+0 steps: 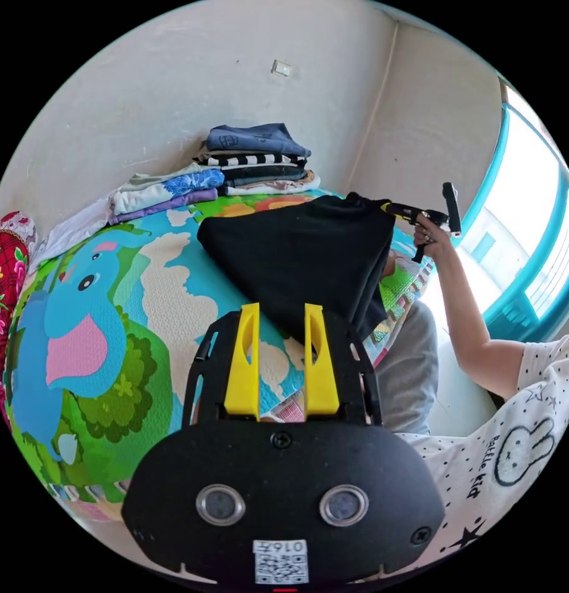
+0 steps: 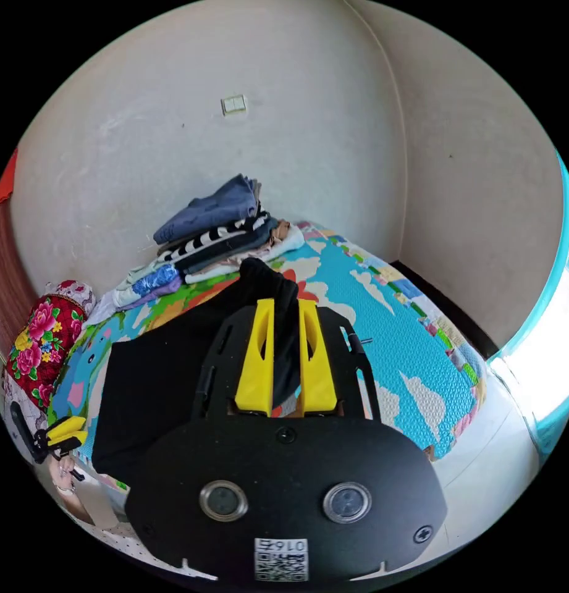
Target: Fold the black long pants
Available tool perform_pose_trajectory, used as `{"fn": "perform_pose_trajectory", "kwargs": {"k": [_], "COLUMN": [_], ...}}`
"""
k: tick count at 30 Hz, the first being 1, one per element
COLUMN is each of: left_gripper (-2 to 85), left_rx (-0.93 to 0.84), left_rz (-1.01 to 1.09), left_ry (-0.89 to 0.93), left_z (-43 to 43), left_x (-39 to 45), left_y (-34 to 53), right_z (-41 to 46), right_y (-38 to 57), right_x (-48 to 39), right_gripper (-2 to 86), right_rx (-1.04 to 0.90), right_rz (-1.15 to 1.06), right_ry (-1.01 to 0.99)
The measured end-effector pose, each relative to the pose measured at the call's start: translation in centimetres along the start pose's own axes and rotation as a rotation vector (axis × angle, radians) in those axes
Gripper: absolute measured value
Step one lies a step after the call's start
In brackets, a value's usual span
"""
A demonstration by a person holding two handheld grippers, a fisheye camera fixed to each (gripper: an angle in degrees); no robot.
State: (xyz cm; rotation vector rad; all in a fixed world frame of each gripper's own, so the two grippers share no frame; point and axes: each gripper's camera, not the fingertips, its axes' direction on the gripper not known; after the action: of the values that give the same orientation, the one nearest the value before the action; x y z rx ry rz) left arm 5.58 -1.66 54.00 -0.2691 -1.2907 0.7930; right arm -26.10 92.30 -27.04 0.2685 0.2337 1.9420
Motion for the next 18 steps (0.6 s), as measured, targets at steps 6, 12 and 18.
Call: {"fn": "perform_pose_trajectory", "kwargs": {"k": [6, 12, 18], "left_gripper": [11.2, 8.5, 0.7], "left_rx": [-0.048, -0.072, -0.073], "left_rz": [-0.103, -0.142, -0.223], "left_ry": [0.091, 0.199, 0.396], "left_z": [2.3, 4.4, 6.3], "left_x": [-3.0, -6.1, -10.3], "left_y": [1.4, 2.2, 2.5], "right_z": [-4.2, -15.7, -20.7], "right_y": [-1.2, 0.1, 6.6], "right_x": [-2.7, -15.2, -32.5], "right_gripper": [8.2, 8.4, 16.7], "right_rx": [0.023, 0.219, 0.123], "right_rz": [0.012, -0.256, -0.806], "right_ry": [-0.054, -0.155, -0.453]}}
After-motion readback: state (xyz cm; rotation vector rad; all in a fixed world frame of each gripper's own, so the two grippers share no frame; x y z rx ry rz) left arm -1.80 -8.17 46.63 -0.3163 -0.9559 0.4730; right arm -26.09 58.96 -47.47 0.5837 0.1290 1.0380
